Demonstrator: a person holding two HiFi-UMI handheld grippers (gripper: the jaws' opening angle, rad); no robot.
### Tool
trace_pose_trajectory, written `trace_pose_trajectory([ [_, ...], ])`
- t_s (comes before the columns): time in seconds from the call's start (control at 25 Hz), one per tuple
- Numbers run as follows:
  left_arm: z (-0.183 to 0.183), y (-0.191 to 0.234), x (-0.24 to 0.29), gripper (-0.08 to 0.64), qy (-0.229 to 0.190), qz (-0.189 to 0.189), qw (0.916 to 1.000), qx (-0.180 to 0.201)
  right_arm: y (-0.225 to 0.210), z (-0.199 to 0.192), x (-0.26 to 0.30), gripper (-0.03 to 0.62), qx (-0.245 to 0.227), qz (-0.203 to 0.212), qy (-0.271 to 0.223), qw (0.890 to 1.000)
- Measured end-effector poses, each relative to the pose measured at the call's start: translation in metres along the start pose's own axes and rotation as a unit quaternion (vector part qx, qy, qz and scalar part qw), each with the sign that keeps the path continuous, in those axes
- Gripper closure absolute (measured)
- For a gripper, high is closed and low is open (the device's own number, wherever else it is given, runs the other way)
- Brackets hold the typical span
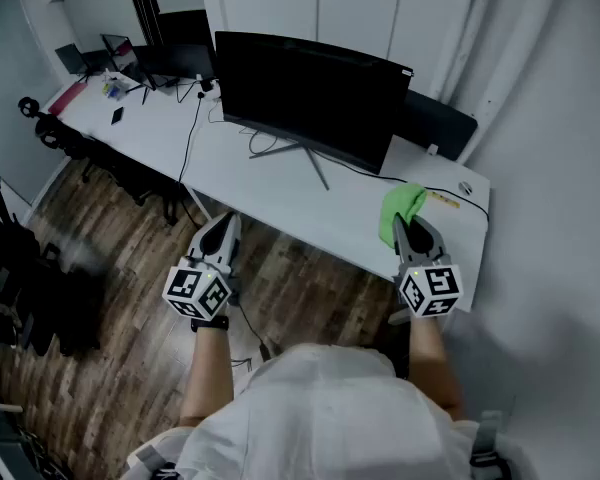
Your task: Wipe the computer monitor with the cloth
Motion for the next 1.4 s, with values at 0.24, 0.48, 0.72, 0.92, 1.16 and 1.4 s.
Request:
trace_pose_trajectory([
  [0.24, 0.006, 0.002, 0.004, 0.541, -0.007, 0.001, 1.0000, -0.001, 0.001, 0.001, 0.006, 0.546, -0.003, 0.004, -0.001, 1.000],
  [0.48, 0.009, 0.000, 0.004, 0.541, -0.016, 0.003, 0.9999, -0.006, -0.005, 0.000, 0.004, 0.546, 0.000, -0.003, 0.003, 1.000],
  [0.72, 0.010, 0.000, 0.003, 0.541, -0.019, 0.003, 0.9998, -0.008, -0.003, 0.007, 0.002, 0.546, -0.001, 0.004, -0.008, 1.000],
  [0.92, 0.006, -0.006, -0.006, 0.541, -0.013, 0.003, 0.9998, -0.016, 0.005, 0.005, -0.012, 0.546, -0.001, 0.018, 0.008, 1.000],
  [1.16, 0.006, -0.002, -0.018, 0.541, -0.005, 0.010, 0.9997, -0.024, 0.012, -0.003, -0.024, 0.546, 0.013, 0.024, 0.028, 0.999],
  [1.4, 0.011, 0.010, -0.023, 0.541, -0.009, 0.023, 0.9993, -0.029, 0.016, -0.003, -0.016, 0.546, 0.012, 0.034, 0.033, 0.999],
])
Point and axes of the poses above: the fingertips, and each gripper's own axes: x forward along the fingers, y to its left, z out of its top, the point moved 1 cm from there along -x, backward along the fingers, and after that the axes turned 12 degrees about -y, right-handed, at the moved point
